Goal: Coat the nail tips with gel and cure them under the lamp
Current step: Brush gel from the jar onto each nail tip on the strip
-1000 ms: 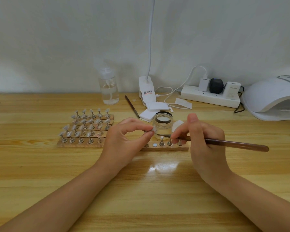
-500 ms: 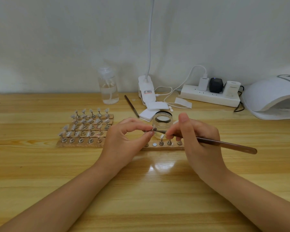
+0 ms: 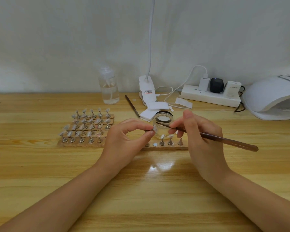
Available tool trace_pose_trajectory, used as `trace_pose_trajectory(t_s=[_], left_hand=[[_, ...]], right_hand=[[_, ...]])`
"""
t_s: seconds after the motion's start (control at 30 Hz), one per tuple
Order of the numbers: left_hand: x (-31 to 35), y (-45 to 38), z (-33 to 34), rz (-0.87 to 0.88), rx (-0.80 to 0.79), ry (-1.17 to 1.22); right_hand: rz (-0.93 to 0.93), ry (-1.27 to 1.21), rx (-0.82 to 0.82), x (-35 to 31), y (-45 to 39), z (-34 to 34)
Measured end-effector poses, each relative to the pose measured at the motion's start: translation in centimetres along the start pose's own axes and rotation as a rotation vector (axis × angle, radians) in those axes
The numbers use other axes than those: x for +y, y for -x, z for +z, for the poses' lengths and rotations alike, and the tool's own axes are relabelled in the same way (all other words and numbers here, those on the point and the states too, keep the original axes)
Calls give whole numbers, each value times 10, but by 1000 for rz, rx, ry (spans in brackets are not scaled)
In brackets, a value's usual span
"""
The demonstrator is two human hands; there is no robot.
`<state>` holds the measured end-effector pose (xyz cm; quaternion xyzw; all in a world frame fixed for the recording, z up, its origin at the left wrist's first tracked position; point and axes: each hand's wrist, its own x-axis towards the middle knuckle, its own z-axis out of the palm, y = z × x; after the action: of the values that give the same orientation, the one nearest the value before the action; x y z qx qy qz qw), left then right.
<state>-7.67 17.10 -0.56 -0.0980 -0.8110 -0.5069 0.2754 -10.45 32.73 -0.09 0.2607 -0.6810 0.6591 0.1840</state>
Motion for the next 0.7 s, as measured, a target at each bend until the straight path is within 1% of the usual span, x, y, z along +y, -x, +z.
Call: trace_pose_trajectory(t_s=[0.17,0.43,0.57,0.7], left_hand=[[-1,0,0,10,-3,-4],[-3,0,0,6,-1,5],[-3,-1,0,-4,-4,13],[-3,0,-1,-2,-14,10]], right_hand=[[28,-17,-30,-1,2,2],[28,-60,-28,-3,5,1],[15,-81,13,-2,5,-1],[22,-40,37,-1,2,-1]])
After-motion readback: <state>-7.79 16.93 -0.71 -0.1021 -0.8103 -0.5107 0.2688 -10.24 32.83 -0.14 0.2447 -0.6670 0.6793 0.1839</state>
